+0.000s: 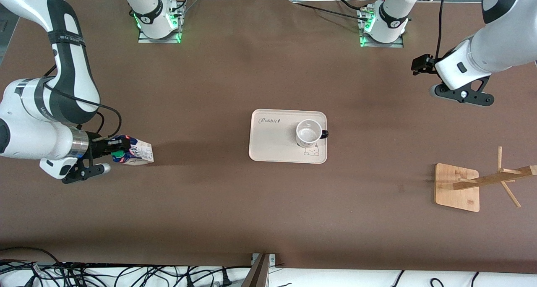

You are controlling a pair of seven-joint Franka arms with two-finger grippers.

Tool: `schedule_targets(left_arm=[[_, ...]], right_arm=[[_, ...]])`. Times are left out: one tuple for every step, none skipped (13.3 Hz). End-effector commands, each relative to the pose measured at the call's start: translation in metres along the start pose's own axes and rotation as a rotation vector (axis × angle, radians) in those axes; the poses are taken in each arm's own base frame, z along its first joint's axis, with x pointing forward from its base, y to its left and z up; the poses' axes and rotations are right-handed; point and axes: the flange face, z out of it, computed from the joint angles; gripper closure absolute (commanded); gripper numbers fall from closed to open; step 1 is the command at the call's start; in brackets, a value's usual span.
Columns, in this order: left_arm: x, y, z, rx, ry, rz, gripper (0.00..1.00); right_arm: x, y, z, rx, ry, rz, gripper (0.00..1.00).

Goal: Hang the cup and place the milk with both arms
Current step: 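Carry the carton off the tray while the left gripper reaches the mug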

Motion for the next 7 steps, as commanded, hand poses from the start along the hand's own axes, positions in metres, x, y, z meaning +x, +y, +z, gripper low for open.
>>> schedule_targets(left_arm=[[0.003, 0.004, -0.004, -0.051, -0.006, -0.229, 0.0], [0.008, 0.005, -0.006, -0.077, 0.02, -0.343, 0.0], [0.019, 0.005, -0.002, -0.089, 0.042, -0.424, 0.0], [0.029, 0.009, 0.0, -0.095, 0.064, -0.46, 0.0], [0.037, 0.011, 0.003, -0.101, 0.082, -0.471, 0.0], [0.042, 0.011, 0.005, -0.104, 0.091, -0.471, 0.0], [0.045, 0.013, 0.005, -0.118, 0.102, -0.476, 0.0]], right_arm=[[-0.029, -0.012, 0.006, 0.011, 0.034, -0.007, 0.65], [-0.035, -0.011, 0.012, 0.009, 0.039, -0.003, 0.65], [-0.04, -0.012, 0.013, 0.006, 0.048, 0.0, 0.65], [-0.042, -0.013, 0.015, 0.007, 0.043, 0.003, 0.65], [-0.042, -0.012, 0.015, 0.007, 0.043, 0.005, 0.64], [-0.041, -0.011, 0.016, 0.007, 0.043, 0.005, 0.62], [-0.04, -0.011, 0.017, 0.006, 0.045, 0.007, 0.6]])
